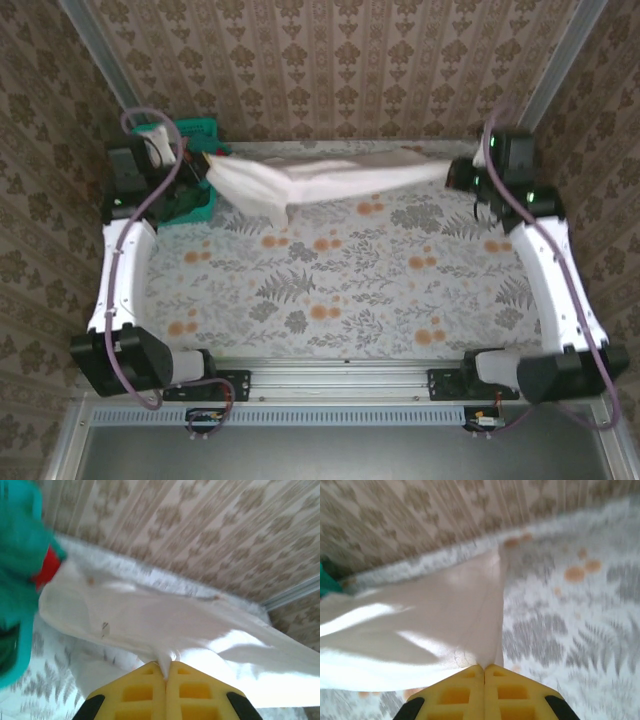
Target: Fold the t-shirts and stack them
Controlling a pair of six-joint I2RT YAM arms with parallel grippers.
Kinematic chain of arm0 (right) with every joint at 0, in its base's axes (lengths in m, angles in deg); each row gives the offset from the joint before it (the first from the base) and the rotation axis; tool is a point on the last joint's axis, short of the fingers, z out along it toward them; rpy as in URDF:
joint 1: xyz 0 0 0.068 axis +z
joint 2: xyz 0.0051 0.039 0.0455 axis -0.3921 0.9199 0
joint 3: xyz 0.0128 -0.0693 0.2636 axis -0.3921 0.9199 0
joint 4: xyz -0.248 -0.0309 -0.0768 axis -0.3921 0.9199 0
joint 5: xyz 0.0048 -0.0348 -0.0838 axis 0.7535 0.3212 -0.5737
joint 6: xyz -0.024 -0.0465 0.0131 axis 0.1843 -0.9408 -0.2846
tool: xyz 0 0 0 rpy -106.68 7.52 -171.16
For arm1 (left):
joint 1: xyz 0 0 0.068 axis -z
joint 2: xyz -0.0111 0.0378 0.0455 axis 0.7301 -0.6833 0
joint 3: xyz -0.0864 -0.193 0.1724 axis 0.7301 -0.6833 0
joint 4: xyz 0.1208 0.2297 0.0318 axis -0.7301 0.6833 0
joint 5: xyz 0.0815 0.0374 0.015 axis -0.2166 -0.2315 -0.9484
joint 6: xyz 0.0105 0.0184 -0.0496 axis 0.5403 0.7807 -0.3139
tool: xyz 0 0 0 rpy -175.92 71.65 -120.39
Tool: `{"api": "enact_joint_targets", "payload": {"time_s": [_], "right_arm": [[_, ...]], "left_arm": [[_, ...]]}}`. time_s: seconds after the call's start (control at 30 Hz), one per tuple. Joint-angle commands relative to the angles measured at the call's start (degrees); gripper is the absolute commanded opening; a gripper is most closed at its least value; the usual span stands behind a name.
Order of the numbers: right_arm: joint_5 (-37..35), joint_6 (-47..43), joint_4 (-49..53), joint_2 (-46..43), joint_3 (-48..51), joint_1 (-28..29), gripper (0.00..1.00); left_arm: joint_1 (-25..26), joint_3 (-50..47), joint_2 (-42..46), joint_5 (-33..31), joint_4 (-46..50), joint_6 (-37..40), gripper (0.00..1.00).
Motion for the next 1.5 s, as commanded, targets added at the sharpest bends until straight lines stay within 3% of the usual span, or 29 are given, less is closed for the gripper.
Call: {"api": "enact_joint_targets", "payload": {"time_s": [0.0, 0.1, 0.17, 0.3, 0.43, 0.57, 0.63, 0.73, 0.8, 0.87, 1.03, 1.27, 1.47], "right_arm": [[1.5, 3.3, -6.6, -2.8, 17.7, 0.0, 0.00], [0.0, 5.6, -5.3, -1.8, 26.3, -0.4, 0.01], [-1.0, 6.2, -3.9, -0.6, 27.6, -0.4, 0.17], [-8.4, 6.4, 3.1, -1.8, 24.4, 2.3, 0.31], [-21.3, 8.9, 5.6, -7.5, 20.6, 18.4, 0.53], [-12.6, 5.7, -14.0, -5.0, 23.0, 33.4, 0.53], [-9.8, 1.9, -23.4, 2.3, 22.4, 40.7, 0.53], [-7.3, -5.4, -28.6, 18.0, 14.3, 48.7, 0.49], [-4.2, -7.8, -31.3, 27.0, 8.5, 50.4, 0.42], [-1.3, -10.2, -31.2, 35.0, 1.7, 51.3, 0.41], [-5.6, -17.1, -22.5, 53.2, -17.5, 51.9, 0.44], [-9.9, -22.6, -15.4, 64.2, -30.1, 50.9, 0.50], [-8.4, -28.0, -15.1, 66.2, -30.2, 51.4, 0.57]], "left_arm": [[0.4, -11.1, -1.8, 0.4, -3.1, 0.2, 0.00], [0.5, -15.3, -4.6, -2.0, -1.1, 3.1, 0.05], [0.3, -14.7, -6.9, -3.9, 0.5, 4.8, 0.01], [1.1, -12.1, -8.1, -3.9, 1.1, 4.8, 0.00], [2.5, -9.1, -7.1, -5.2, 2.6, 5.0, 0.03], [4.0, -5.4, -8.6, -6.2, 4.2, 5.5, 0.05], [4.1, -3.7, -10.4, -6.5, 5.0, 5.7, 0.05], [4.2, -2.0, -13.2, -8.2, 4.3, 5.9, 0.04], [4.1, 0.3, -15.6, -8.9, 4.8, 6.4, 0.04], [4.1, 2.9, -18.3, -9.1, 4.8, 6.5, 0.03], [4.2, 8.5, -25.9, -8.3, 5.0, 6.9, 0.03], [4.2, 10.1, -29.7, -7.1, 3.9, 6.6, 0.04], [3.5, 12.8, -31.5, -6.5, 5.4, 7.2, 0.04]]}}
